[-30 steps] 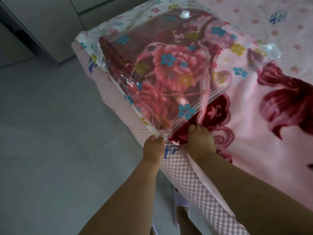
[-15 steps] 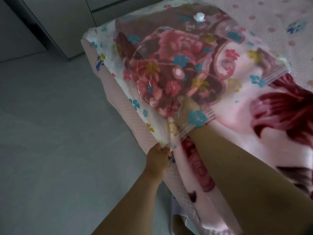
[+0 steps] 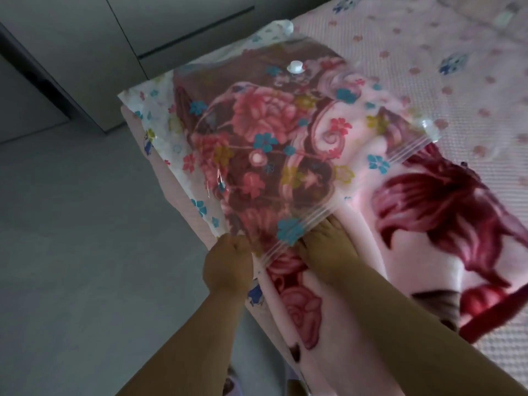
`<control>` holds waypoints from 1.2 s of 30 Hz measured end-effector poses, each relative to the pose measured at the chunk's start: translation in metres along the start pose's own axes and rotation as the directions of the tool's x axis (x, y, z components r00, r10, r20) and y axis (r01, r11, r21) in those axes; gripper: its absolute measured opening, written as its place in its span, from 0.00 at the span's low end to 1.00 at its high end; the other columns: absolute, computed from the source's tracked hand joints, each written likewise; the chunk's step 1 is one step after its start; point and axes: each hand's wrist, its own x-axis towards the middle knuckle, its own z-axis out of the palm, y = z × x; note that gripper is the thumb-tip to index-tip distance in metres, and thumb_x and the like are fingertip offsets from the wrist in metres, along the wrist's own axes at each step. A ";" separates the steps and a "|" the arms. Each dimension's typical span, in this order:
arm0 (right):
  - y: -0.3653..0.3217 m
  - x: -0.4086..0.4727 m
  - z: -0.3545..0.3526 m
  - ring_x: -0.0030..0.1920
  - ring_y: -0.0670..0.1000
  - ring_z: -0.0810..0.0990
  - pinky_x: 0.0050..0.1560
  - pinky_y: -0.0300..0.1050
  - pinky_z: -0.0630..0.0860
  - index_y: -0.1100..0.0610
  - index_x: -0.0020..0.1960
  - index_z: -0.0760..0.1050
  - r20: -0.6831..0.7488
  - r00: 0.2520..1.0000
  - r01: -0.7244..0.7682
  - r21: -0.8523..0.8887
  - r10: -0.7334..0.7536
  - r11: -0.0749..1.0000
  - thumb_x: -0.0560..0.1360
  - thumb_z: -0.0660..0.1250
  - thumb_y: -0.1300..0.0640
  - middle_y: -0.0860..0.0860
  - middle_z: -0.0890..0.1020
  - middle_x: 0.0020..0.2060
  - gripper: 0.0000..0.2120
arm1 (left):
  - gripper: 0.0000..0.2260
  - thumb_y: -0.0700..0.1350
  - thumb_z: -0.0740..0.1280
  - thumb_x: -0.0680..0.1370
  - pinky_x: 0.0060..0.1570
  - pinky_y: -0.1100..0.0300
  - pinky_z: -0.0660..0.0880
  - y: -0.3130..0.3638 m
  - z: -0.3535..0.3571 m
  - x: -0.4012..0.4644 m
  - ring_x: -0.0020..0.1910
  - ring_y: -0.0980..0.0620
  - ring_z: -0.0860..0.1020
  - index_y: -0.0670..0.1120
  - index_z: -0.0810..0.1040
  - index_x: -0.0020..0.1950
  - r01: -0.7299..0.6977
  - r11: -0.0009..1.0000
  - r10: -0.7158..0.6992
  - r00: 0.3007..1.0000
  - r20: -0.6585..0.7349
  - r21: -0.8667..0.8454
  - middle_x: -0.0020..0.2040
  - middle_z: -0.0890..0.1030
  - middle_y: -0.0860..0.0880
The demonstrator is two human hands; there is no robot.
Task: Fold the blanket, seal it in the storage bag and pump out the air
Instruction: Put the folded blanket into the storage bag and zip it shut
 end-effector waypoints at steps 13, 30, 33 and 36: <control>0.190 -0.002 -0.088 0.63 0.61 0.71 0.64 0.52 0.66 0.63 0.63 0.74 -0.194 0.654 -0.686 0.254 0.731 0.682 0.77 0.64 0.53 0.61 0.77 0.59 0.18 | 0.20 0.52 0.54 0.74 0.56 0.54 0.66 0.199 0.056 0.047 0.55 0.40 0.75 0.41 0.80 0.48 -0.746 0.635 0.733 0.664 0.151 0.202 0.52 0.80 0.40; 0.289 0.032 -0.076 0.71 0.60 0.65 0.70 0.57 0.65 0.56 0.76 0.57 0.395 0.392 -0.907 0.316 0.831 0.278 0.57 0.67 0.23 0.56 0.65 0.73 0.58 | 0.26 0.55 0.49 0.82 0.75 0.45 0.43 0.366 0.198 0.107 0.78 0.50 0.48 0.49 0.51 0.79 -0.961 0.073 0.593 0.257 0.763 0.266 0.79 0.50 0.49; 0.299 0.042 -0.057 0.70 0.58 0.68 0.70 0.56 0.65 0.56 0.75 0.56 0.502 0.373 -0.924 0.282 0.781 0.260 0.46 0.66 0.21 0.55 0.67 0.73 0.67 | 0.27 0.55 0.51 0.82 0.75 0.44 0.45 0.384 0.224 0.127 0.78 0.50 0.49 0.49 0.52 0.79 -0.975 -0.025 0.598 0.164 0.785 0.223 0.79 0.51 0.50; 0.301 0.049 -0.037 0.68 0.57 0.71 0.68 0.54 0.66 0.55 0.73 0.60 0.469 0.353 -0.936 0.187 0.810 0.299 0.52 0.68 0.22 0.53 0.71 0.70 0.59 | 0.25 0.55 0.53 0.81 0.74 0.41 0.49 0.405 0.255 0.145 0.77 0.48 0.53 0.49 0.57 0.77 -0.971 -0.099 0.590 0.118 0.799 0.217 0.78 0.56 0.48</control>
